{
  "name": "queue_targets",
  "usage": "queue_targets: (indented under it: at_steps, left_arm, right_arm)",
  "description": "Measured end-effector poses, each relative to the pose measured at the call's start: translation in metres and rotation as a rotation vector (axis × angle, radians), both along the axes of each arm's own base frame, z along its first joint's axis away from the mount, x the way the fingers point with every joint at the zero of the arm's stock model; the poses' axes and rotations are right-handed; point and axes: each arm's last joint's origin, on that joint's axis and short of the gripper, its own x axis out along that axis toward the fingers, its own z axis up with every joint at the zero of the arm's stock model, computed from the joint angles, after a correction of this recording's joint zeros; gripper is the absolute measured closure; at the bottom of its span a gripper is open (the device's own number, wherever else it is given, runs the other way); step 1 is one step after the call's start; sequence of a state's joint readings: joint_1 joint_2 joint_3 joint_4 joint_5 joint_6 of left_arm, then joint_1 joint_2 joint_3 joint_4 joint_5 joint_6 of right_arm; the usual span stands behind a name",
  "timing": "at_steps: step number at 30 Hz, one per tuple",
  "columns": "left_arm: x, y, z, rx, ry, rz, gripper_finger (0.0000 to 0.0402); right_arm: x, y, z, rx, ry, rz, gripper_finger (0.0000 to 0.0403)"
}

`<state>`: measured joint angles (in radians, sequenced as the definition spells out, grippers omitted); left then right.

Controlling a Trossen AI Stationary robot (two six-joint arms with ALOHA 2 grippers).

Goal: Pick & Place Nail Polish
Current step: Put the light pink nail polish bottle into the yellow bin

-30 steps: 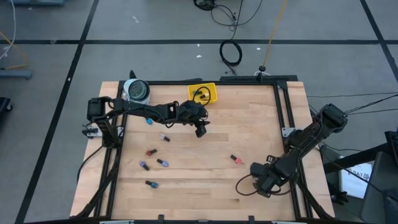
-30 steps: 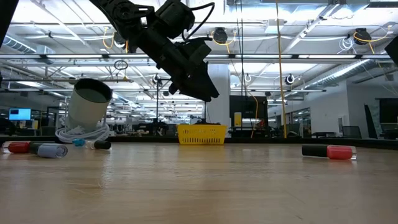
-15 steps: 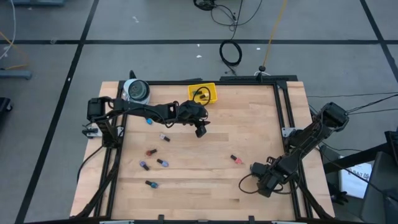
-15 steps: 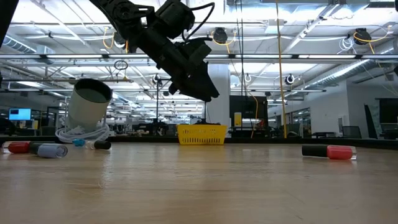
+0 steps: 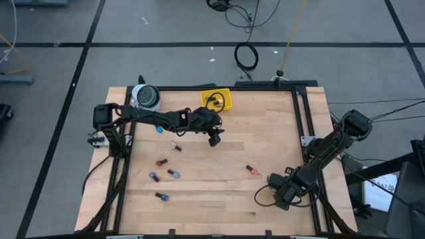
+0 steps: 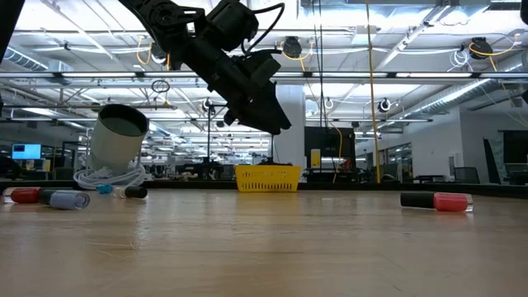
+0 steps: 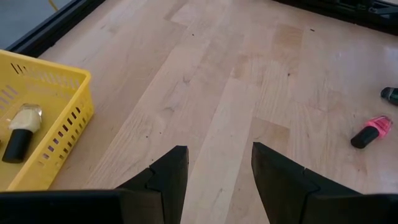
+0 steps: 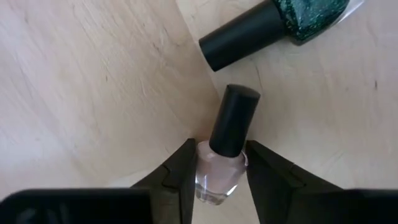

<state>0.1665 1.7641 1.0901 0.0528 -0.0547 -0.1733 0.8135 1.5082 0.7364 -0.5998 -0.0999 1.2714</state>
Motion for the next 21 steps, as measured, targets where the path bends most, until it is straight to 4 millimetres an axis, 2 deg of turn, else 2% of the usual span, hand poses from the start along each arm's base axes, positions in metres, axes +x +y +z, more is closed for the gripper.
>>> queue_targets:
  at_steps: [3,8,13,17,21]
  left_arm:
    - [0.0,0.0,0.0,-0.001,0.0,0.001,0.0229]
    - [0.0,0.0,0.0,0.0,-0.002,0.001,0.0229]
    - [0.0,0.0,0.0,0.001,-0.005,0.0,0.0229]
    - [0.001,0.0,0.001,0.003,-0.013,0.0,0.0229]
    - [0.001,0.0,0.002,0.0,-0.023,0.003,0.0229]
  right_arm:
    - [0.0,0.0,0.001,0.005,-0.002,0.013,0.0297]
    - [0.0,-0.002,0.017,-0.011,-0.072,0.025,0.0298]
    - [0.006,-0.004,0.045,-0.043,-0.316,0.043,0.0298]
    - [0.007,-0.013,0.059,-0.19,-0.518,0.109,0.0298]
    - [0.014,-0.024,0.067,-0.416,-0.674,0.166,0.0298]
